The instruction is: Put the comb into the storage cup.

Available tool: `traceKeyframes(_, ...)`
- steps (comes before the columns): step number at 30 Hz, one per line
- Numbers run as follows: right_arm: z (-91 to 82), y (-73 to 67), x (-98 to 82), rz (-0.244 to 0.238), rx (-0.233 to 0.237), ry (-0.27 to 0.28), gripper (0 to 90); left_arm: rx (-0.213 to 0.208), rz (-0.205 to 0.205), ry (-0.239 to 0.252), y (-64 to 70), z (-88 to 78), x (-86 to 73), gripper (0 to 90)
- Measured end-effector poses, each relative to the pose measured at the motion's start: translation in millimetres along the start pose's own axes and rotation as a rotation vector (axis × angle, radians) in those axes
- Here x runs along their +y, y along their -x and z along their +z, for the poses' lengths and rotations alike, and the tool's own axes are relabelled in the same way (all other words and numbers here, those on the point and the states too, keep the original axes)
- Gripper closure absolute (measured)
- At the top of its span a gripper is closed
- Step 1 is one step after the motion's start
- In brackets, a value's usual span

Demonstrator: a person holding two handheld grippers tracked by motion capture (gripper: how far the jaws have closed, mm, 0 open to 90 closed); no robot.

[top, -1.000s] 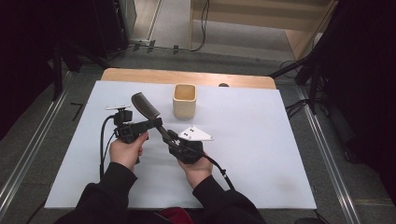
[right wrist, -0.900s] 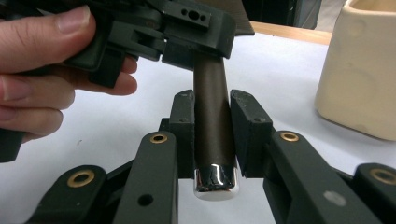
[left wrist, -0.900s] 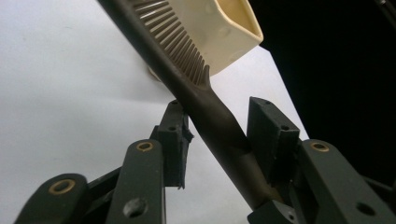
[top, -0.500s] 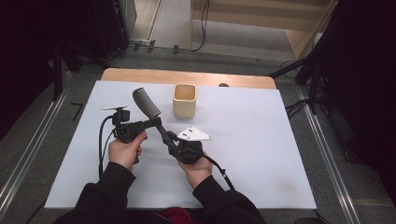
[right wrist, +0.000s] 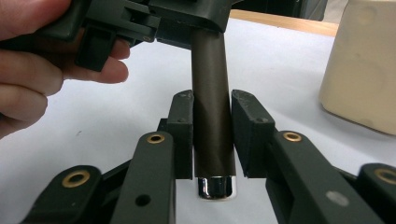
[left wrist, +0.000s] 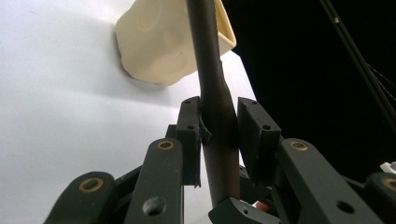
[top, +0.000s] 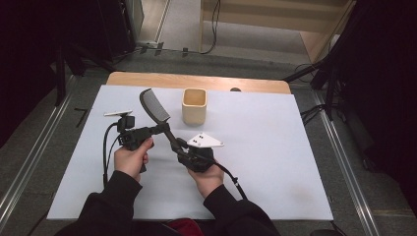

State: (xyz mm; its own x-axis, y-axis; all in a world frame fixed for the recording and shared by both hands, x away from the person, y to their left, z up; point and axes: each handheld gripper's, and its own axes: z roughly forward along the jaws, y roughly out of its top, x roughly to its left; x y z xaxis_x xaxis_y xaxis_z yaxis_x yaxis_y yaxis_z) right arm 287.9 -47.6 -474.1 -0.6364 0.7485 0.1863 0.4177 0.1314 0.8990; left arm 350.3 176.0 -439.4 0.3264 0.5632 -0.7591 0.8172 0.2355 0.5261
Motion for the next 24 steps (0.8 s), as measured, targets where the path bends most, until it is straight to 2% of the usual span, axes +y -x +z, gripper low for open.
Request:
traceKeyframes(2,0.3,0.4,0.0,0.003,0.0,0.001,61.8,-0.013,-0.004,0.009,0.5,-1.1,0.3,72.5)
traceKeyframes(4,1.9,2.0,-0.5,0.0,0.011,-0.01,60.7,-0.017,0.002,0.011,1.4,-2.0,0.7,72.6)
traceKeyframes(10,3.1,5.1,-0.9,-0.002,0.029,-0.035,51.1,0.013,0.037,0.01,2.5,-2.4,1.4,72.7)
traceKeyframes(13,3.1,4.9,-1.2,-0.005,0.039,-0.048,46.7,0.022,0.042,0.014,2.6,-2.8,1.6,72.7)
traceKeyframes(18,0.3,3.4,-0.3,-0.019,0.058,-0.064,44.2,0.033,0.046,0.018,1.3,-3.6,2.3,72.7)
traceKeyframes(24,-3.9,4.4,0.7,-0.007,0.118,-0.096,41.7,0.05,0.063,0.017,0.6,-4.5,2.9,72.7)
